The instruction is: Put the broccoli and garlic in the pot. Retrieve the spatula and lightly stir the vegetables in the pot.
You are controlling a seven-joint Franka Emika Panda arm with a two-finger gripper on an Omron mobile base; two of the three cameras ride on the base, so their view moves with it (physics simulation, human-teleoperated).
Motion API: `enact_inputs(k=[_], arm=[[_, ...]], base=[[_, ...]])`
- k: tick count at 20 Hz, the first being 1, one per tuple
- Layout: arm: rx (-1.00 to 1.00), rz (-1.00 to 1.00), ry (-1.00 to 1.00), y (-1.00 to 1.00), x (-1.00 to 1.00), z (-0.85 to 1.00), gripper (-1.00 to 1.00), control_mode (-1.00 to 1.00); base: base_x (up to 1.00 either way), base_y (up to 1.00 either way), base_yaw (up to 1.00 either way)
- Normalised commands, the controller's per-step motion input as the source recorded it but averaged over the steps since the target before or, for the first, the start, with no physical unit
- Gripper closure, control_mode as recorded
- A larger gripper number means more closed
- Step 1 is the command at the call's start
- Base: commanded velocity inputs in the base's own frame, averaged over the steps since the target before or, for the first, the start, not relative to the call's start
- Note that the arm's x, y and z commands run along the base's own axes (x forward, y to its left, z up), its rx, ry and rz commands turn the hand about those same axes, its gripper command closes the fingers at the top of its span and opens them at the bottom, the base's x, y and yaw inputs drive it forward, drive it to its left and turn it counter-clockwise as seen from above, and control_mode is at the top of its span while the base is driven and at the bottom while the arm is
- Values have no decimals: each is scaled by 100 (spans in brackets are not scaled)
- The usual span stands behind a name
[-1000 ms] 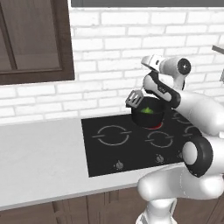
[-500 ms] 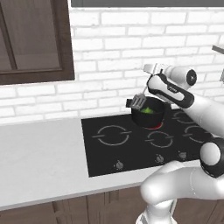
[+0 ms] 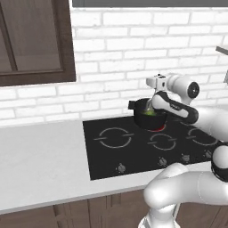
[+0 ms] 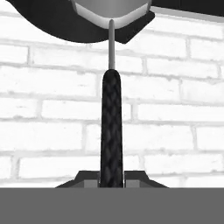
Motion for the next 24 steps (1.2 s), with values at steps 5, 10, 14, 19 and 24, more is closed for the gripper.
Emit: enact_inputs(k=[5, 10, 14, 19, 24], arm=[[-29, -3, 31, 18, 8, 1, 100, -100], [-16, -5, 27, 13, 21, 0, 100, -100], [-4, -1, 2, 14, 27, 0, 100, -100], [0, 0, 3, 0, 22, 0, 100, -100], [3, 0, 0, 0, 20, 0, 100, -100]], base=[[0, 0, 0], [0, 0, 0], [0, 0, 0], [0, 0, 0], [0, 0, 0]])
